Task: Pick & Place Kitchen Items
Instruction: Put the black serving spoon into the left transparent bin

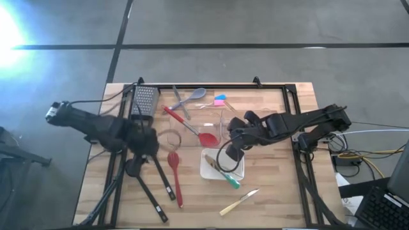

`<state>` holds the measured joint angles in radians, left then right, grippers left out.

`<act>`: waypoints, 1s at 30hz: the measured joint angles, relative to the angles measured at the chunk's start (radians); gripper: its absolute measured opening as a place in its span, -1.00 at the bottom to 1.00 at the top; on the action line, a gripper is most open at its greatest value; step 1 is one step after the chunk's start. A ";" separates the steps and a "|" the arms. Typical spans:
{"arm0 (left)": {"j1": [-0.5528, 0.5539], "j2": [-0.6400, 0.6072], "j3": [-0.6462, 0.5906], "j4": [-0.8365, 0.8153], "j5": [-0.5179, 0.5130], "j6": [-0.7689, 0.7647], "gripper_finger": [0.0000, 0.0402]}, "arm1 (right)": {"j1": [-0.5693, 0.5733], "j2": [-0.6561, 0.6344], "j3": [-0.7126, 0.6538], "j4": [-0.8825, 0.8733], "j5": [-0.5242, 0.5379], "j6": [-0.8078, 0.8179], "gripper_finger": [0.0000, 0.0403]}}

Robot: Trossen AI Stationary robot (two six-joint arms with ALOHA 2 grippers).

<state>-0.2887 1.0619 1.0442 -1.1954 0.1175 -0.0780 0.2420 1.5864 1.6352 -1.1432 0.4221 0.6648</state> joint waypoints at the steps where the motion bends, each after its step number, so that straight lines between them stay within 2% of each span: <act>1: -0.038 0.006 -0.012 0.000 -0.023 0.000 0.02 | 0.000 0.000 -0.004 0.002 0.000 -0.003 -0.76; 8: -0.239 0.054 -0.093 0.055 -0.111 -0.004 0.02 | -0.002 0.000 -0.007 0.017 0.000 -0.005 -0.75; 12: -0.278 0.082 -0.152 0.150 -0.106 -0.027 0.02 | -0.005 0.000 -0.008 0.036 0.000 -0.005 -0.77; 18: -0.318 0.134 -0.200 0.290 -0.037 -0.062 0.02 | -0.009 0.000 -0.008 0.041 0.000 -0.004 -0.75; 23: -0.364 0.204 -0.197 0.427 -0.025 0.006 0.02 | -0.016 0.000 -0.008 0.051 -0.001 -0.011 -0.76; 30: -0.432 0.327 -0.179 0.616 -0.002 0.005 0.02 | -0.022 0.000 -0.008 0.054 -0.001 -0.036 -0.77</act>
<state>-0.7212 1.3885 0.8653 -0.5795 0.1160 -0.0731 0.2204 1.5864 1.6268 -1.0887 0.4207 0.6290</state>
